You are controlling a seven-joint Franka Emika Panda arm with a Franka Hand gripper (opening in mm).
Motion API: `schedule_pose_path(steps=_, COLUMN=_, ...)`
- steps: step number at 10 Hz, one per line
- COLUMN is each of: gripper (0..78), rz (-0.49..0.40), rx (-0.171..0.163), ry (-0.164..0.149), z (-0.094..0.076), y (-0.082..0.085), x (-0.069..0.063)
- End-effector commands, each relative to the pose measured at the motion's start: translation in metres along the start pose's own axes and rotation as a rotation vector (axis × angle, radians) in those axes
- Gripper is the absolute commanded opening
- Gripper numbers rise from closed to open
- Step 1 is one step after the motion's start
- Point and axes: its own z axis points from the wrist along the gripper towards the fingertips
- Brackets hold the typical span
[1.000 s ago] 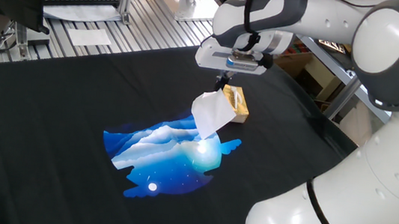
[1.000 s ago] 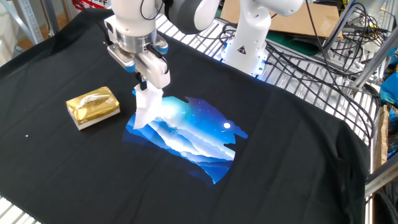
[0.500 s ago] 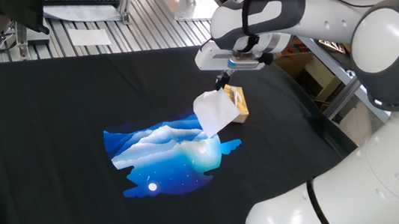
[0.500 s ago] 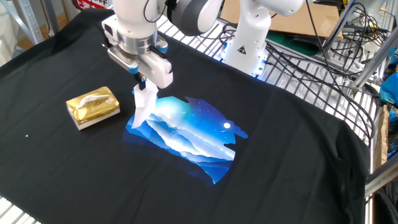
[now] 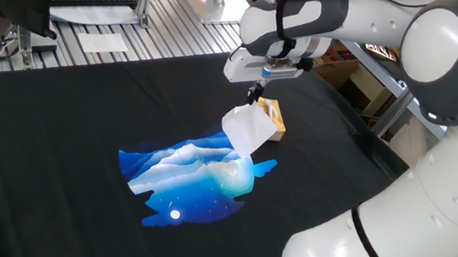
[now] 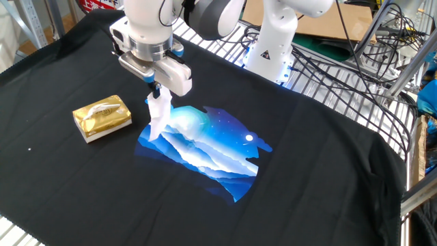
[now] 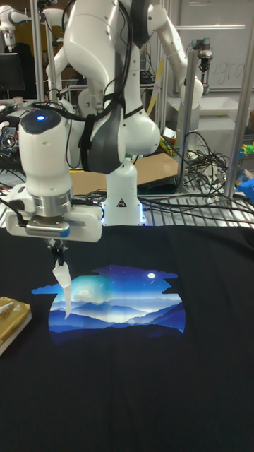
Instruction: Pull out a napkin
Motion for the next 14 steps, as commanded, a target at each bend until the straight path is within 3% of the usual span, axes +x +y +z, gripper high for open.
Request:
schedule_pose_path(steps=1, gripper=2.5, rz=0.002, rx=-0.023, ry=0.006, z=0.001, y=0.023, x=0.008)
schedule_pose_path(steps=4, gripper=2.5, rz=-0.004, rx=-0.035, ry=0.004, z=-0.001, y=0.039, x=0.013)
schedule_pose_path(steps=5, gripper=2.5, rz=0.016, rx=-0.037, ry=0.003, z=-0.001, y=0.06, x=0.018)
schedule_pose_path(steps=8, gripper=2.5, rz=0.044, rx=-0.046, ry=0.008, z=-0.003, y=0.091, x=0.029)
schedule_pose_path(steps=12, gripper=2.5, rz=0.056, rx=-0.062, ry=0.007, z=0.001, y=0.111, x=0.034)
schedule_pose_path(steps=14, gripper=2.5, rz=0.058, rx=-0.059, ry=0.007, z=0.001, y=0.112, x=0.034)
